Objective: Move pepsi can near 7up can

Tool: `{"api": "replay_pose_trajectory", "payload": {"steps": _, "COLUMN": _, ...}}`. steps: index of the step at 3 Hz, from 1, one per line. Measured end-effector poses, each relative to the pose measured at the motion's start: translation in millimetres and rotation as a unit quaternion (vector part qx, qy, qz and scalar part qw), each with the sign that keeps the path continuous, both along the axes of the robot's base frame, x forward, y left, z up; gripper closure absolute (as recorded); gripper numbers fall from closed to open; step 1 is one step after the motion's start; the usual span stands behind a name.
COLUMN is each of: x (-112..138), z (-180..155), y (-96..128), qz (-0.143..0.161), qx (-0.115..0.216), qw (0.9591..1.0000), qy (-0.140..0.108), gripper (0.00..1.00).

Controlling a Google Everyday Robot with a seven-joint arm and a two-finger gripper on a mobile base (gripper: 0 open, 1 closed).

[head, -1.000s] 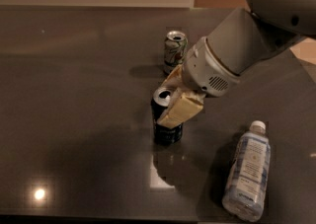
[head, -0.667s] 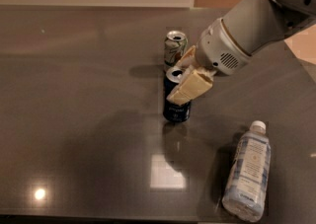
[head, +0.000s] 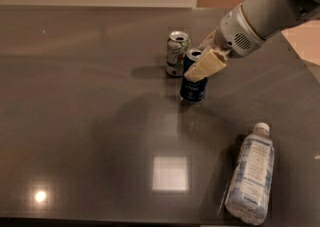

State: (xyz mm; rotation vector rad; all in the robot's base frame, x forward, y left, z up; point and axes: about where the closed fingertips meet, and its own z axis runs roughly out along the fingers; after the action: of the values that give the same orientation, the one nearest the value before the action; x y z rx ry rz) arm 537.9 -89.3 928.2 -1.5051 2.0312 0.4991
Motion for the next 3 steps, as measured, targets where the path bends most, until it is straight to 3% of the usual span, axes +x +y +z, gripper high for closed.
{"api": "replay_pose_trajectory", "payload": {"steps": 1, "x": 24.6, "z": -7.8, "y": -15.3, "qz": -0.035, "qx": -0.005, "qw": 0.9994, "qy": -0.003, "gripper": 1.00}}
{"api": "replay_pose_trajectory", "payload": {"steps": 3, "x": 56.5, "z": -16.3, "y": -28.8, "qz": -0.078, "qx": -0.003, "qw": 0.9967, "qy": -0.024, "gripper": 1.00}}
